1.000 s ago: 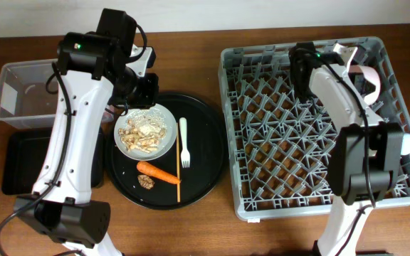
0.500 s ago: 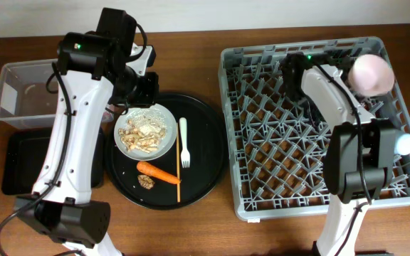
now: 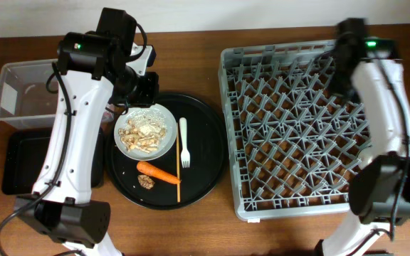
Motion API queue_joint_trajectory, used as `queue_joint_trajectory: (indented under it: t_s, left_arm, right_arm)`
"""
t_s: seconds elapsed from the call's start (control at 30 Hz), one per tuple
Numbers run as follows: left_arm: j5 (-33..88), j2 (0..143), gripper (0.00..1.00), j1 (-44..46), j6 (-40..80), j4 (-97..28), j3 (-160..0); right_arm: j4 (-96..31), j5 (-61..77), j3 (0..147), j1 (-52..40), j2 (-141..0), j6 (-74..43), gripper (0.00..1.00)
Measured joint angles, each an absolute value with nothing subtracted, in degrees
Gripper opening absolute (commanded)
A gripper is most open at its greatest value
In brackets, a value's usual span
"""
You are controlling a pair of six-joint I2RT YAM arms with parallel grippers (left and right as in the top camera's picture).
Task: Sort waste into correct bins and load items into the dishwasher rack
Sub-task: 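Carry the pink bowl to the rack's back right corner, then lower the pink bowl into the rack and open the right gripper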
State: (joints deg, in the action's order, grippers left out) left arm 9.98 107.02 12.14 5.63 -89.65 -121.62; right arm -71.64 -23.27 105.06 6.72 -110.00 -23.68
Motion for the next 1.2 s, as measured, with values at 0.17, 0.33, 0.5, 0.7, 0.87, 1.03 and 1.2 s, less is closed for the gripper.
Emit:
queue_joint_trajectory:
  t_s: [0.17,0.33,0.5,0.7,0.87,1.03,1.2]
  left_arm:
    - [10.0,107.0,0.16,12.1,5.6,-90.3,-121.6]
    - [10.0,107.0,0.16,12.1,5.6,-91.0,-121.6]
    - [10.0,107.0,0.16,12.1,5.6,-91.4,-121.6]
    - [10.0,107.0,0.16,12.1,5.6,-91.5,-121.6]
    - [10.0,107.0,0.16,12.1,5.6,-91.3,-121.6]
    - [10.0,107.0,0.16,12.1,5.6,-91.3,-121.6]
    - [10.0,107.0,0.16,12.1,5.6,-91.3,-121.6]
  right_arm:
    - [-67.2,-10.2,105.1,19.4,-110.0,-21.8,0.35]
    - [-61.6,1.5,105.1,28.3,-110.1,-21.2,0.46]
    - [-58.1,4.4,105.1,32.3,-111.1,-21.2,0.45]
    - [-55.2,4.6,105.1,32.3,-117.0,-20.5,0.36]
    - [-55.2,4.6,105.1,32.3,-118.9,-20.2,0.04]
    - [-55.7,5.9,105.3,32.5,-119.3,-20.6,0.04]
    - [-58.1,1.6,106.8,31.5,-112.6,-20.3,0.04]
